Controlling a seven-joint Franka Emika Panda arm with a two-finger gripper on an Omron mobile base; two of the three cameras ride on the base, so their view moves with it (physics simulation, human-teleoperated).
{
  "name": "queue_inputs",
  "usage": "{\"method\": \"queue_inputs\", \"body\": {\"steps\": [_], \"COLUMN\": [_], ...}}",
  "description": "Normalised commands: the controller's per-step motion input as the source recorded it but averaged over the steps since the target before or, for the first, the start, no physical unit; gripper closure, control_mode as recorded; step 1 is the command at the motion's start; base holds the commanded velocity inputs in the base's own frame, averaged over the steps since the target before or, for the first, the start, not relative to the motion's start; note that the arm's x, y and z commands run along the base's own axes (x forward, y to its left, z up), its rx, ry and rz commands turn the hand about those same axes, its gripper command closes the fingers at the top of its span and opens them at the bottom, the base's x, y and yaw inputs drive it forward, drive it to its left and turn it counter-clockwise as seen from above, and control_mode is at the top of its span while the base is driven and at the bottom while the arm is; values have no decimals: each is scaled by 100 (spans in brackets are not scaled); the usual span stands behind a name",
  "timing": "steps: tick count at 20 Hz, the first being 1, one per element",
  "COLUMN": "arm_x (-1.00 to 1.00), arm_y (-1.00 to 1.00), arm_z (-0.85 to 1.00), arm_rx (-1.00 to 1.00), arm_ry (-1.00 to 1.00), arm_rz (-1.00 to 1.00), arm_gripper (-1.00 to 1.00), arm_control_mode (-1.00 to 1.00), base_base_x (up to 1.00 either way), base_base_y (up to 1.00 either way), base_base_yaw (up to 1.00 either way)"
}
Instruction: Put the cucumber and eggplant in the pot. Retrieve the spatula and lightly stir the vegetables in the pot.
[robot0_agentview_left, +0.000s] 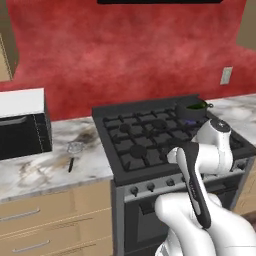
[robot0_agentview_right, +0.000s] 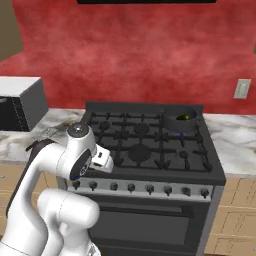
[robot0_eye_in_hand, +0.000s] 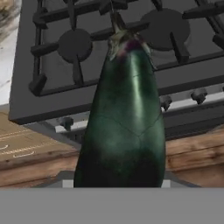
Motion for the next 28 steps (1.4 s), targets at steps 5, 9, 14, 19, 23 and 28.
{"method": "queue_inputs", "body": {"steps": [5,9,14,19,23,28], "arm_x": [0,0,0,0,0,0], "arm_y": [0,0,0,0,0,0], "arm_z": [0,0,0,0,0,0], "arm_rx": [0,0,0,0,0,0], "arm_ry": [0,0,0,0,0,0], "arm_rz": [0,0,0,0,0,0], "arm_gripper": [100,100,100,100,100,100], "arm_control_mode": [100,100,100,100,100,100], "base_base_x": [0,7,14,25,49,94], "base_base_y": [-100,-83,-56,-25,-20,-33], "base_base_yaw": [-2,1,8,15,11,3]}}
